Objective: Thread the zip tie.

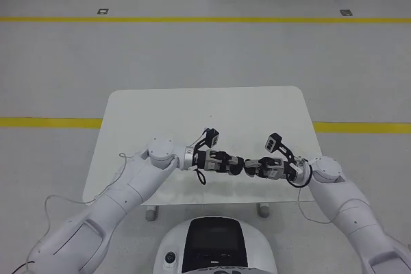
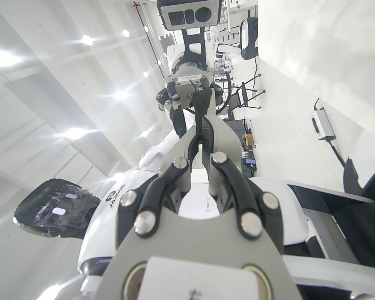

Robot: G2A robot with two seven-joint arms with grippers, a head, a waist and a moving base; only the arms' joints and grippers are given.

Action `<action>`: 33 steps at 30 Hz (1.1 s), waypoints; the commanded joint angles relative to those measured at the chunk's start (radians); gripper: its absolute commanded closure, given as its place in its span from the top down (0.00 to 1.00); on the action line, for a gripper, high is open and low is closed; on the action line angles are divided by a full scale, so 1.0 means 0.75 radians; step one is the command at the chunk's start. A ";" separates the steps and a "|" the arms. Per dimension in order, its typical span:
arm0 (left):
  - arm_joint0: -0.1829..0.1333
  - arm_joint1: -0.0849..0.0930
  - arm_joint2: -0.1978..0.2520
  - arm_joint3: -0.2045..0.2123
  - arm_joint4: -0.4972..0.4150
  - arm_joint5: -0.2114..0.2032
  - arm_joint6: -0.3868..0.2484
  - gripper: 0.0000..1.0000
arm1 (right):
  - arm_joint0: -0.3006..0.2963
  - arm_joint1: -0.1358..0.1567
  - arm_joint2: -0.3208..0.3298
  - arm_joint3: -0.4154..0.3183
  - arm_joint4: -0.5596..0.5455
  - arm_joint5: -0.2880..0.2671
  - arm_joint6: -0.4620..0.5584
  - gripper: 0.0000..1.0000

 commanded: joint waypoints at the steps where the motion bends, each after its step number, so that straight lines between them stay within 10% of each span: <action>1: -0.001 -0.001 0.002 0.000 0.002 0.002 0.000 0.12 | -0.002 0.000 0.004 -0.002 0.005 -0.002 0.001 0.00; 22: -0.010 -0.006 0.017 0.023 0.000 0.002 0.001 0.00 | -0.005 -0.006 0.015 0.001 0.002 0.016 0.005 0.02; 23: -0.010 -0.006 0.017 0.023 0.000 0.002 0.001 0.00 | -0.005 -0.006 0.015 0.002 0.003 0.016 0.005 0.19; 24: -0.011 -0.006 0.017 0.025 -0.001 0.001 0.002 0.00 | -0.006 -0.006 0.016 0.004 0.006 0.017 0.006 0.76; 25: -0.011 -0.007 0.017 0.025 -0.002 0.000 0.002 0.00 | -0.006 -0.007 0.017 0.004 0.007 0.016 0.007 0.87; 33: -0.012 -0.007 0.017 0.027 -0.003 -0.008 0.002 0.00 | -0.013 -0.005 0.032 0.003 0.009 0.011 0.009 1.00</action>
